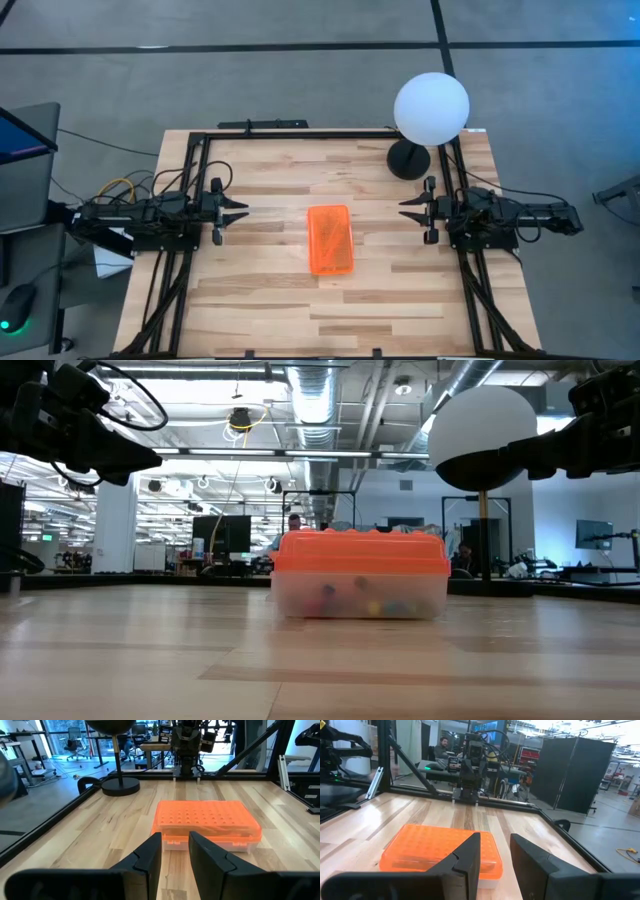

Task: Pick & place school supplies into a supply box
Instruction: Return to Home Position

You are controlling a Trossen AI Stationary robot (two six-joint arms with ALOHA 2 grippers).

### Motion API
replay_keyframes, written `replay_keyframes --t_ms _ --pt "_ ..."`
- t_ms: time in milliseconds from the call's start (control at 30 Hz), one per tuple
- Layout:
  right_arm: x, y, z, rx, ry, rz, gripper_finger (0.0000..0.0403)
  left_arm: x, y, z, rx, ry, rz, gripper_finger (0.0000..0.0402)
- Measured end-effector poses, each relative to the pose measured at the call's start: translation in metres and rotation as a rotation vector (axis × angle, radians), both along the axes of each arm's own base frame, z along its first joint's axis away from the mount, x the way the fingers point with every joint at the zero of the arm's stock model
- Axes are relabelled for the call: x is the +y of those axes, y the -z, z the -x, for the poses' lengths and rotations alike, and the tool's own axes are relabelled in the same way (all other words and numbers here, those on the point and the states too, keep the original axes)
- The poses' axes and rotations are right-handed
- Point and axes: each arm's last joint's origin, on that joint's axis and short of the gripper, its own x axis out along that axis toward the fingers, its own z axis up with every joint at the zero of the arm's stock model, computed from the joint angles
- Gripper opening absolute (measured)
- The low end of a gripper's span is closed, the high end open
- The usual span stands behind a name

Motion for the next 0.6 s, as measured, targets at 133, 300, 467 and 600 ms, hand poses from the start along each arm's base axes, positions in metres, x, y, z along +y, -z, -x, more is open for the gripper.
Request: replay_keyframes --t_ms 133,300,467,600 --pt "0.0 0.0 0.0 0.0 0.0 0.0 0.0102 0.0 0.0 0.0 -0.001 -0.001 0.006 0.0093" --pt "0.0 0.0 0.0 0.0 0.0 0.0 0.0102 0.0 0.0 0.0 0.0 0.0 0.001 0.0093" --pt "0.0 0.0 0.0 0.0 0.0 0.0 0.0102 0.0 0.0 0.0 0.0 -0.001 0.005 0.0093" --pt "0.0 0.0 0.0 0.0 0.0 0.0 0.0102 0.0 0.0 0.0 -0.001 -0.001 0.009 0.0093"
